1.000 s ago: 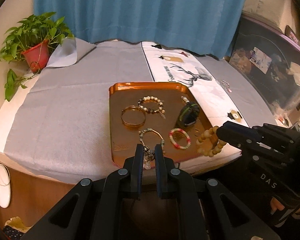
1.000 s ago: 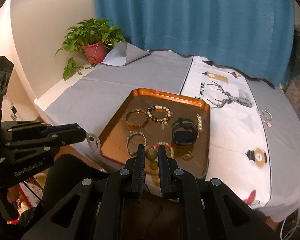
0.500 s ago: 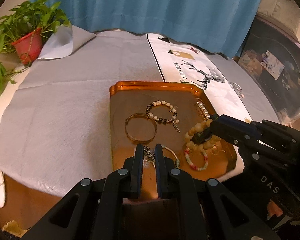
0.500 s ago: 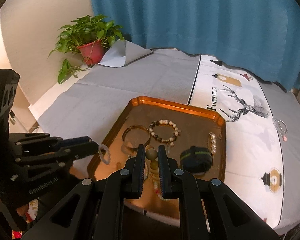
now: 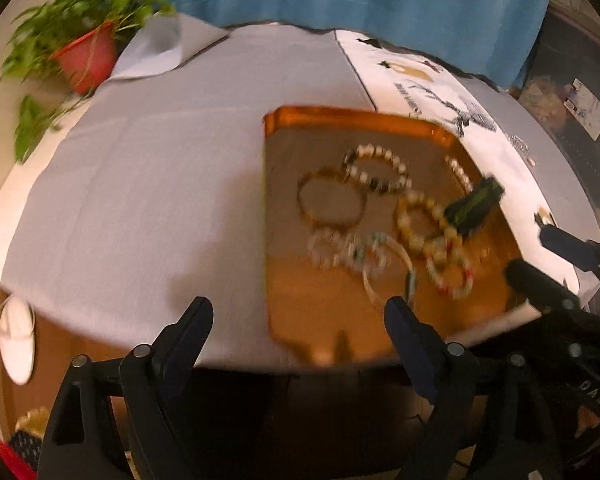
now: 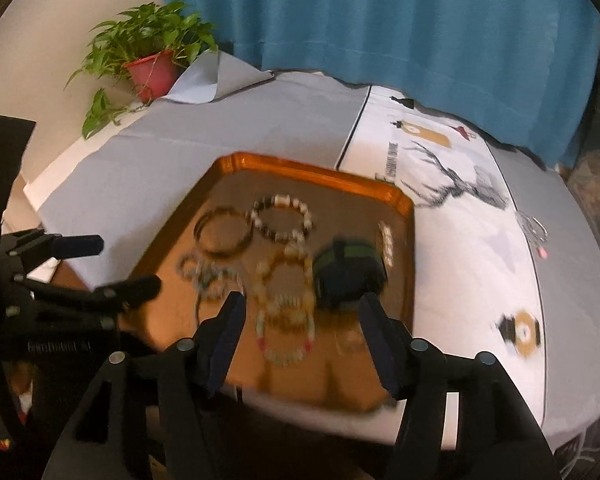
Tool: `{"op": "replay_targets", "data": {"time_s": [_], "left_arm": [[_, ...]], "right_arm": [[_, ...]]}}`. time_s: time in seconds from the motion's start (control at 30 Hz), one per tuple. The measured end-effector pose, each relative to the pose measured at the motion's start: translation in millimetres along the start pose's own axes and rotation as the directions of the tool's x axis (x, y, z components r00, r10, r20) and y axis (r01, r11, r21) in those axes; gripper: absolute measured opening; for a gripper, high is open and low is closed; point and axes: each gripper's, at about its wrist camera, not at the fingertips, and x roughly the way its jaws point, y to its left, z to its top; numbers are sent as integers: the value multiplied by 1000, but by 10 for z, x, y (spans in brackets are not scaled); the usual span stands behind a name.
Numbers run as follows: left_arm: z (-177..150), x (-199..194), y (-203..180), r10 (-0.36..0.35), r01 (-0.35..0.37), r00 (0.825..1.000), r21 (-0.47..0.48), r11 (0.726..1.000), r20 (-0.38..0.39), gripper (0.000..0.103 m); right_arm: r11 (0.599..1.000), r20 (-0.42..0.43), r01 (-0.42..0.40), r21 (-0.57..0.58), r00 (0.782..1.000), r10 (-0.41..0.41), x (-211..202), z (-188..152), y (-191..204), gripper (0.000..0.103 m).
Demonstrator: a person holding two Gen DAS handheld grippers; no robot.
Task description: Organize jewelry
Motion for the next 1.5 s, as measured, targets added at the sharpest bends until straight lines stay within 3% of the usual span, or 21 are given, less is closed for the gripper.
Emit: {"op": "replay_targets", "data": {"time_s": [0.23, 0.47, 0.7, 1.07, 1.2, 1.5], "left_arm": [[-546, -427, -131, 9, -6, 999, -69, 998, 44, 85], [-814, -941, -525, 7, -10, 990, 18, 1000, 144, 85], [-880, -1294, -766, -6, -10, 977, 74, 997, 214, 85], [-968, -1408, -890, -15, -5, 975, 89, 996, 221, 85], [-968, -1491, -935, -17, -10, 967, 103, 995, 254, 85], [-952, -1408, -987, -22, -5, 974, 114, 993, 227, 85]], "right_arm": [[1000, 22, 20, -10, 1000, -20, -523, -495, 42, 62], [999, 76, 31, -8, 997, -30, -998, -795, 97, 63], [999, 155, 43, 8, 987, -44, -1442, -964, 79, 65], [998, 151, 59, 8, 987, -59, -1547, -1063, 59, 66], [997, 172, 75, 31, 982, -80, -1592, -1079, 4, 66], [998, 151, 61, 33, 986, -65, -1537, -1114, -50, 67]]}}
